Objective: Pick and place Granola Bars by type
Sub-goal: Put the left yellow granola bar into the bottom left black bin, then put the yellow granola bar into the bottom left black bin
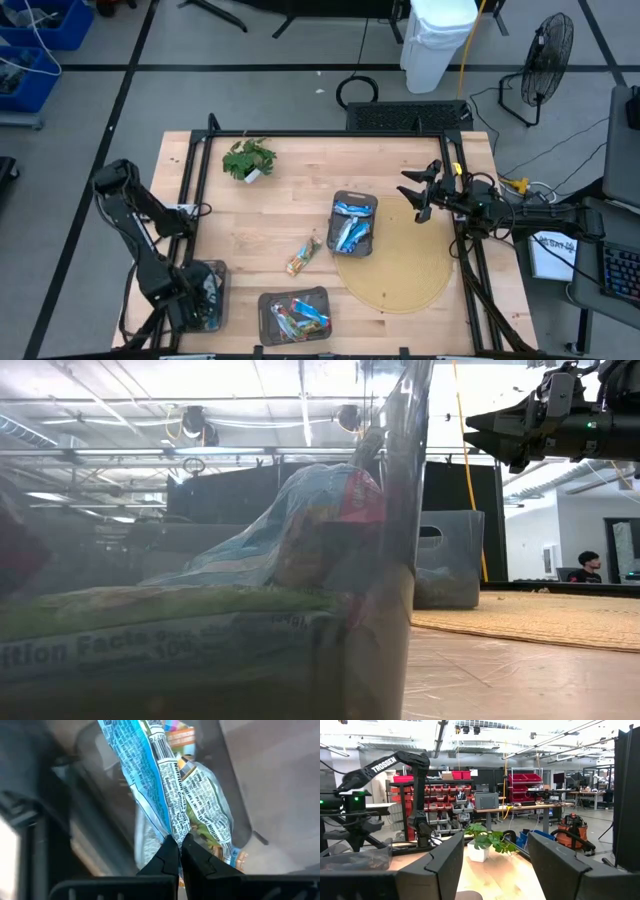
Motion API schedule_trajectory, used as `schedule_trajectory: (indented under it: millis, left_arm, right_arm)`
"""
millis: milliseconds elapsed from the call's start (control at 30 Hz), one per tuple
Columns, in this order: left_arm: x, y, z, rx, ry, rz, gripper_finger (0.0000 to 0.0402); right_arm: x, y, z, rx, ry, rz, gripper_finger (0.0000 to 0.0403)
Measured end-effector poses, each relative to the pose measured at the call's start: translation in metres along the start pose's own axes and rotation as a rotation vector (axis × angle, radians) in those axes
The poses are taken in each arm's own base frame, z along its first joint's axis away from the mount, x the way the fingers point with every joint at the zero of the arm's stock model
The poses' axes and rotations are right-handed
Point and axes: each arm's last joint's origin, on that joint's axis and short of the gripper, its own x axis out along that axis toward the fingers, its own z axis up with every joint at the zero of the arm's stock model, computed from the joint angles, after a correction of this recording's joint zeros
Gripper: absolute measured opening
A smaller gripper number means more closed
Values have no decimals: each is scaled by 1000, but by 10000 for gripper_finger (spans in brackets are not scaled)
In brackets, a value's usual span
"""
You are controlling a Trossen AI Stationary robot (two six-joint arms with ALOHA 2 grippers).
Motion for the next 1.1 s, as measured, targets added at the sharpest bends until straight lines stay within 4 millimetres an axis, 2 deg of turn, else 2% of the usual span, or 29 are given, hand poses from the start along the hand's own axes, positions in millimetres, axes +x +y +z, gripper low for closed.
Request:
schedule_trajectory:
  millis: [233,433,567,700,933,1100]
  left_arm:
    - [4,1,1,-19,28,-21,11]
    - [4,1,1,-15,31,-25,62]
    - [4,0,1,-15,32,-25,80]
    - [4,-3,-2,-9,67,-56,83]
    - [-2,-13,-13,58,229,-151,85]
    - [-16,-16,-14,82,186,-263,85]
  right_arm:
    - [0,0,0,0,0,0,210]
    - [0,0,0,0,0,0,210]
    - [0,0,0,0,0,1,210]
    - [0,0,0,0,0,0,210]
    - [0,0,0,0,0,0,210]
    - [0,0,0,0,0,1,210]
